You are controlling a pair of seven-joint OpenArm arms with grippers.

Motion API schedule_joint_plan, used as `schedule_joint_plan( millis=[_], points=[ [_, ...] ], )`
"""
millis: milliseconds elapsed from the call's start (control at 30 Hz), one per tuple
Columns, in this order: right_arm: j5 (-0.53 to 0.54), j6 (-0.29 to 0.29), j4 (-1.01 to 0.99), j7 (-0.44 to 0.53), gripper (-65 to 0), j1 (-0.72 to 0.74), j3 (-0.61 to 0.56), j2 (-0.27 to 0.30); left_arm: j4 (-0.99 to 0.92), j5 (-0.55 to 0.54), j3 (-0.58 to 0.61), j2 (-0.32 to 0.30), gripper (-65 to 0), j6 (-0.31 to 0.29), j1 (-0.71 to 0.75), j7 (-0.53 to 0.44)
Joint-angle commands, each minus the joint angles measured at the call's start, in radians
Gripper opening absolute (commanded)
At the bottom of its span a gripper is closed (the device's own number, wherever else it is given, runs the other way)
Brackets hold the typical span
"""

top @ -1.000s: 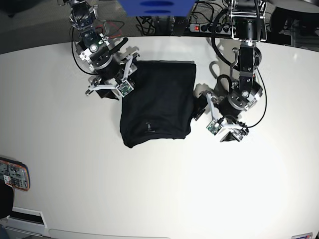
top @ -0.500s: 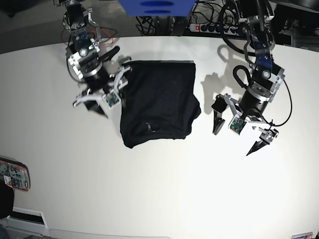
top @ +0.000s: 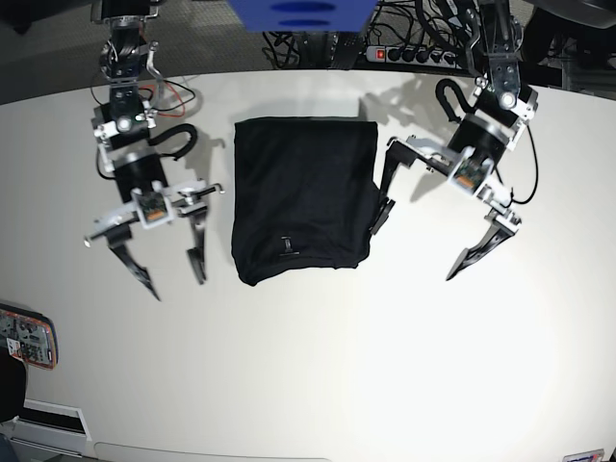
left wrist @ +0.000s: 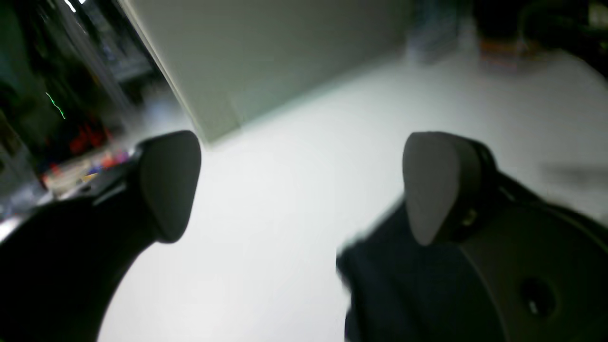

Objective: Fold the T-shirt properly

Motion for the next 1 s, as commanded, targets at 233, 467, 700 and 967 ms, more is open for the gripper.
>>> schedule_joint_plan(
  millis=[233,467,700,967],
  points=[
    [0.001,0.007,-0.086,0.326,-30.4,-0.082,0.167,0.003,-0.047,-0.089,-0.002,-0.002,0.0,-0.003,0.092,-0.29],
    [0.001,0.007,-0.218,0.631,-30.4,-0.144,0.28,0.008,-0.222,-0.088,-0.002,-0.003,0.0,-0.003,0.158,-0.569],
    [0.001,0.007,-0.394,0.91,-30.4,-0.195,0.402,0.011,-0.297,-0.088,-0.004,-0.034,0.0,-0.003,0.249,-0.578],
    [-0.001,0.007,-0.471,0.904,-30.4,-0.307,0.426,0.011,-0.338,-0.072,0.004,-0.049,0.0,-0.003,0.344,-0.578]
  ],
)
